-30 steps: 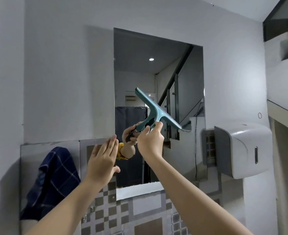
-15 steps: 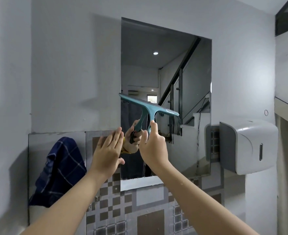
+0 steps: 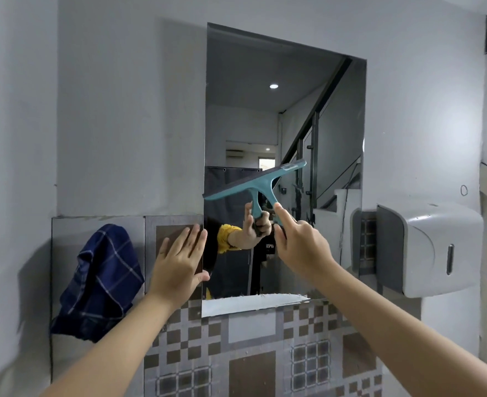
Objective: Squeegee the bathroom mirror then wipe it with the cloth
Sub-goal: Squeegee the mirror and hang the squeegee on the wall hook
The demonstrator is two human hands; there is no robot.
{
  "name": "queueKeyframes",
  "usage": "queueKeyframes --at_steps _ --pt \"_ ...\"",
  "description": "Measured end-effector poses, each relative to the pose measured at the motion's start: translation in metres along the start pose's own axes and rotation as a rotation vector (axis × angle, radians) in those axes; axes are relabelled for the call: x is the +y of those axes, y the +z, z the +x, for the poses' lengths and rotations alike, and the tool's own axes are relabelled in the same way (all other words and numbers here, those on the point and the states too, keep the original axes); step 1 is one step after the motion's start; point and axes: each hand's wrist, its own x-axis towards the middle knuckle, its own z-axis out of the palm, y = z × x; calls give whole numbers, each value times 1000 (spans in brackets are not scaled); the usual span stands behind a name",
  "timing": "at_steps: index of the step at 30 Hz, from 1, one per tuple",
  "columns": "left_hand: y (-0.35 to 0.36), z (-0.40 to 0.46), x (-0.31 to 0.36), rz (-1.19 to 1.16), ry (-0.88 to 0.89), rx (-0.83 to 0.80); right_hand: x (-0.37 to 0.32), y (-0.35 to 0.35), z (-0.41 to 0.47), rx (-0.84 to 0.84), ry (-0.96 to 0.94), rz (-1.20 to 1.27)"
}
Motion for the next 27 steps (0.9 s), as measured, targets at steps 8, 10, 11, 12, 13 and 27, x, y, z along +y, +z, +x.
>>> queueKeyframes --at_steps 8,10,11,12,13,27 --pt "-1 -1 5 74 -18 3 79 -4 3 -23 -176 -81" --pt "-1 0 6 78 -22 -3 100 -5 2 -18 -216 -89" --pt "-1 -1 6 78 -28 -8 111 -6 2 -17 -233 -93" --pt "-1 -1 7 83 -34 -16 120 -6 1 -12 -247 -97" --pt "-2 -1 8 93 -41 -28 129 -5 1 -7 -257 -103" --pt "-8 4 34 256 -174 -141 225 -21 -29 -72 -249 -41"
